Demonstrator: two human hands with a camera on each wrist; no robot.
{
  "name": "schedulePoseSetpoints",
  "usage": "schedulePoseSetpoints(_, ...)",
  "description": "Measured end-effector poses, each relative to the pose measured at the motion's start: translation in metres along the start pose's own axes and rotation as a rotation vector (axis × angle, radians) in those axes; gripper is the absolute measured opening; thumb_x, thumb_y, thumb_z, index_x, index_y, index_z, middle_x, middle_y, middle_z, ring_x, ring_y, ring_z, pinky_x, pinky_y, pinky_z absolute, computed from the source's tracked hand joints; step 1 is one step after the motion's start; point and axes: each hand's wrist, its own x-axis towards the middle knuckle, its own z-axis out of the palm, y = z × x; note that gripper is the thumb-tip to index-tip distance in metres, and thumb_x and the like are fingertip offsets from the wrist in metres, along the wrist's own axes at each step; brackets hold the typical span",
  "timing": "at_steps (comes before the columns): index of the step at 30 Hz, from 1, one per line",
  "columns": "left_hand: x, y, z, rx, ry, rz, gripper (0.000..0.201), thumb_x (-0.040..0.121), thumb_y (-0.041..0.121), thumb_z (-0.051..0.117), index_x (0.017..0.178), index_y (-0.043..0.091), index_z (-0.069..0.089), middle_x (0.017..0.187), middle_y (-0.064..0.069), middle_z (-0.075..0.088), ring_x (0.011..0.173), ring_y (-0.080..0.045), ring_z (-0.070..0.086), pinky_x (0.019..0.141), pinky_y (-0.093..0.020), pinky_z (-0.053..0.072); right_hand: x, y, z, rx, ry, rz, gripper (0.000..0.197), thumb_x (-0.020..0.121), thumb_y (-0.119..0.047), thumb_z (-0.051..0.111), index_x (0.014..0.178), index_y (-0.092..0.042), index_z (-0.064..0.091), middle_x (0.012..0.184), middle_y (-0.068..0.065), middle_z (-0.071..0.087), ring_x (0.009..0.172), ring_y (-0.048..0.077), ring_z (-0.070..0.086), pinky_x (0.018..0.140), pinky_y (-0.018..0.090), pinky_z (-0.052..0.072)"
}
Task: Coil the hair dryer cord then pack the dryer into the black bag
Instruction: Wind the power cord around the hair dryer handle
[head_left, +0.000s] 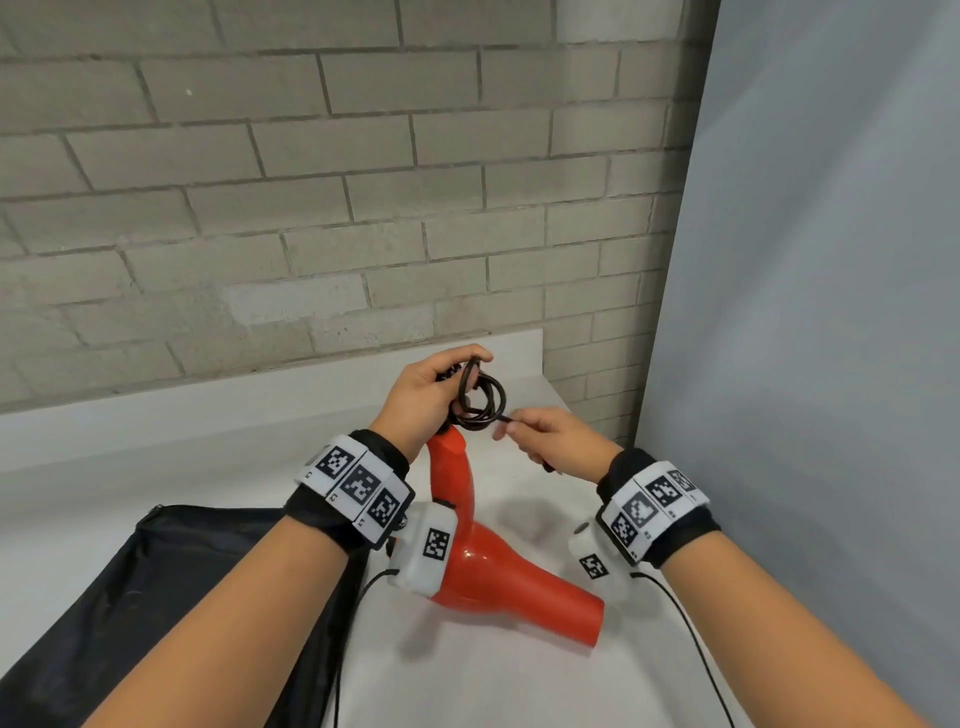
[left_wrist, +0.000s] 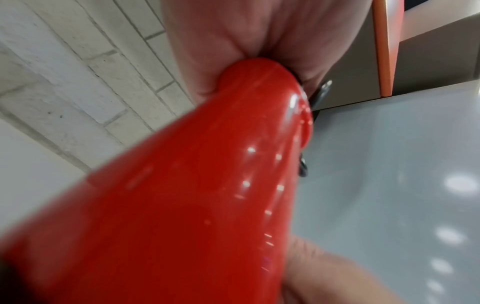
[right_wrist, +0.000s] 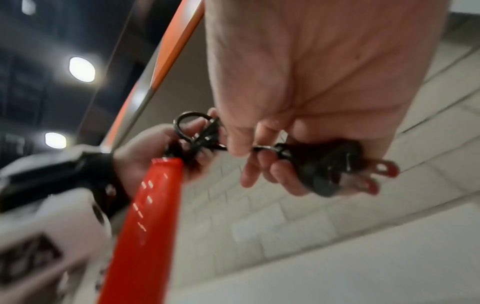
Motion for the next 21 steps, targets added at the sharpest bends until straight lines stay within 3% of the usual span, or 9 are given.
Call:
schedulePoseSetpoints(3,0.0,0.0,-0.003,0.006,-0.034,-0.021,0.025,0.091,0.005,0.046,0.079,0.019,0.063,0.066,0.004,0.051,0.041,-0.003,0.041,0.046,-0.012,0.034,-0.01,0.018,-0.01,-0.233,0.15,0.124,0.034,0.096,-0.009,0.034,0.119,-0.026,0.053,0.065,-0.006,0.04,0.058,0.01,0.04,0.047,0.014,0.04)
schedulePoseSetpoints(6,-0.002,0.003,0.005,0.047,-0.082,-0.005,0.022,0.09,0.007,0.049,0.076,0.018,0.062,0.071,0.002,0.051,0.042,-0.004,0.041,0.051,-0.017,0.037,-0.013,0.017,-0.009,-0.34,0.14,0.139,0.058,0.088,0.006,0.03,0.131,-0.031,0.044,0.071,-0.006,0.046,0.056,0.011,0.044,0.043,0.011,0.038)
schedulePoseSetpoints(7,-0.003,0.003,0.008,0.058,-0.092,0.011,0.019,0.089,0.008,0.051,0.076,0.018,0.061,0.067,0.004,0.052,0.043,-0.003,0.042,0.053,-0.019,0.038,-0.012,0.014,-0.007,-0.285,0.12,0.139,0.058,0.086,0.008,0.03,0.127,-0.029,0.048,0.072,-0.005,0.048,0.058,0.012,0.045,0.041,0.01,0.037)
schedulePoseSetpoints(9,-0.005,0.003,0.012,0.099,-0.095,0.052,0.015,0.086,0.008,0.056,0.077,0.019,0.06,0.062,0.009,0.053,0.045,-0.001,0.043,0.052,-0.016,0.041,-0.012,0.004,-0.005,-0.174,0.089,0.11,0.049,0.083,0.007,0.037,0.11,-0.028,0.058,0.068,-0.006,0.052,0.059,0.011,0.046,0.047,0.016,0.039)
schedulePoseSetpoints(12,-0.007,0.003,0.008,0.138,-0.099,0.086,0.017,0.084,0.005,0.059,0.079,0.021,0.06,0.074,0.005,0.057,0.052,0.002,0.05,0.055,-0.012,0.043,-0.018,-0.014,-0.012,-0.077,0.079,0.067,0.025,0.088,-0.001,0.046,0.096,-0.014,0.066,0.046,-0.019,0.055,0.047,-0.004,0.048,0.052,0.01,0.032)
schedulePoseSetpoints(14,-0.009,0.004,0.006,0.141,-0.102,0.095,0.018,0.083,0.004,0.06,0.081,0.022,0.061,0.082,0.005,0.059,0.061,0.006,0.055,0.06,-0.01,0.046,-0.021,-0.025,-0.02,-0.085,0.201,0.03,0.023,0.093,-0.006,0.045,0.084,-0.009,0.066,0.035,-0.022,0.049,0.04,-0.008,0.046,0.048,0.009,0.031)
schedulePoseSetpoints(18,-0.013,0.007,0.009,0.145,-0.057,0.134,0.022,0.082,0.001,0.06,0.082,0.023,0.061,0.081,0.005,0.059,0.057,0.006,0.055,0.055,-0.009,0.045,-0.021,-0.041,-0.032,-0.108,0.489,-0.062,0.023,0.092,-0.011,0.049,0.076,-0.007,0.066,0.051,-0.009,0.05,0.049,0.001,0.045,0.052,0.006,0.033)
schedulePoseSetpoints(21,-0.013,0.008,0.008,0.254,0.003,0.169,0.02,0.084,0.014,0.061,0.081,0.033,0.056,0.084,0.006,0.063,0.073,-0.002,0.061,0.068,-0.019,0.049,-0.025,-0.052,-0.033,-0.108,0.579,-0.117,0.025,0.092,-0.01,0.048,0.073,-0.006,0.064,0.037,-0.017,0.049,0.043,-0.003,0.045,0.048,0.008,0.033)
